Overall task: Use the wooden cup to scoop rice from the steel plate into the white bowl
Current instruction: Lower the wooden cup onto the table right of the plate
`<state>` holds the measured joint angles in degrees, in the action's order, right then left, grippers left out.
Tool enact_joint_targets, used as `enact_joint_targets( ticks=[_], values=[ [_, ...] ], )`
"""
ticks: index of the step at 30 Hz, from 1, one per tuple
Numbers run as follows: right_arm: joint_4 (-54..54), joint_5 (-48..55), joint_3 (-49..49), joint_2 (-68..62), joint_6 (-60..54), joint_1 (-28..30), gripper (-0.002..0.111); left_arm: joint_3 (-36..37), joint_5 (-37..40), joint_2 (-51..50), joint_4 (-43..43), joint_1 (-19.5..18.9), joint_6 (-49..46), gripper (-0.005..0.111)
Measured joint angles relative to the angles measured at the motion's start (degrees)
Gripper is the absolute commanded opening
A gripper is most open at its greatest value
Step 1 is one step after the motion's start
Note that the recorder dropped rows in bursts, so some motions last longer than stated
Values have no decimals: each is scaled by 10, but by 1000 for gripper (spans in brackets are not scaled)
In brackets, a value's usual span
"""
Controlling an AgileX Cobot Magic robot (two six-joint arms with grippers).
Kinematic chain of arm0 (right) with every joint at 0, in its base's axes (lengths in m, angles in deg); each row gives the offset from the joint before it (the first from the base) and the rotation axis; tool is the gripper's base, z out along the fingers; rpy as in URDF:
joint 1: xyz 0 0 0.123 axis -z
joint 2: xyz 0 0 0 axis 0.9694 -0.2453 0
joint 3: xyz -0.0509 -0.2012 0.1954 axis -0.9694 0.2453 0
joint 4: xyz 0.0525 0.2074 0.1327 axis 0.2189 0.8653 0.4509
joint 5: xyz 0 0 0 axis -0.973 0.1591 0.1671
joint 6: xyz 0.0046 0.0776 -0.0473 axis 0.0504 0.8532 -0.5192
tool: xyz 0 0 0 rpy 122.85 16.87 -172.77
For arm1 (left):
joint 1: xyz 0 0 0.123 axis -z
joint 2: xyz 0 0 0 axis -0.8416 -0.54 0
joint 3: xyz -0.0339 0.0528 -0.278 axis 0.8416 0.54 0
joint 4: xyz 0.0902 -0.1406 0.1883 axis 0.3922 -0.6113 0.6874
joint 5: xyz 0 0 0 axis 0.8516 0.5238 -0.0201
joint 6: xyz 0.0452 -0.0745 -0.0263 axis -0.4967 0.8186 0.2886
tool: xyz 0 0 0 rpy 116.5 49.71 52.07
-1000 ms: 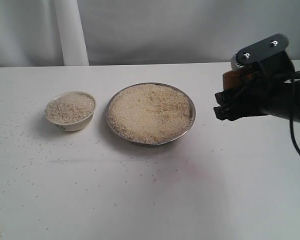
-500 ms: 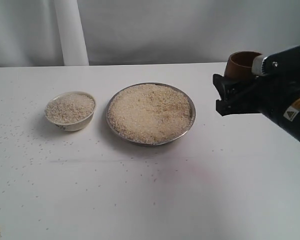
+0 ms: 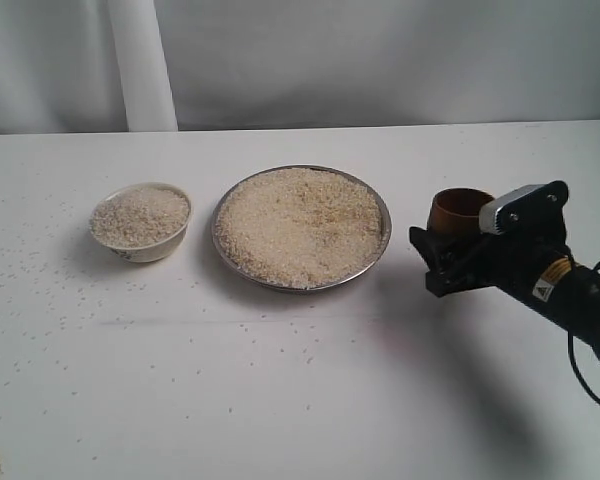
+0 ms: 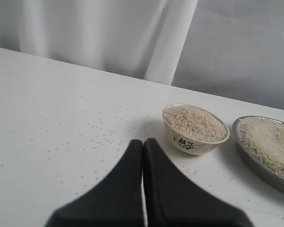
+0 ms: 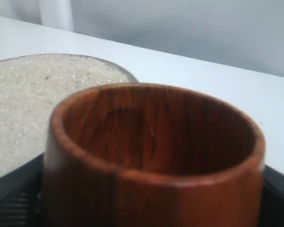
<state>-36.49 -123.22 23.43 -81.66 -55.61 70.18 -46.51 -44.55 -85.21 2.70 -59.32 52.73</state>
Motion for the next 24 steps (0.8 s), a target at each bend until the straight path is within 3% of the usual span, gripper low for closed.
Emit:
enact_joint_targets(
  ticks=[21, 22, 24],
  values=[
    [29, -22, -46, -100, -1, 0, 0, 0, 0, 0, 0, 0, 0, 0],
    [33, -22, -46, -100, -4, 0, 3, 0, 0, 0, 0, 0, 0, 0],
    [37, -19, -47, -100, -22, 0, 21, 0, 0, 0, 0, 0, 0, 0]
  ],
)
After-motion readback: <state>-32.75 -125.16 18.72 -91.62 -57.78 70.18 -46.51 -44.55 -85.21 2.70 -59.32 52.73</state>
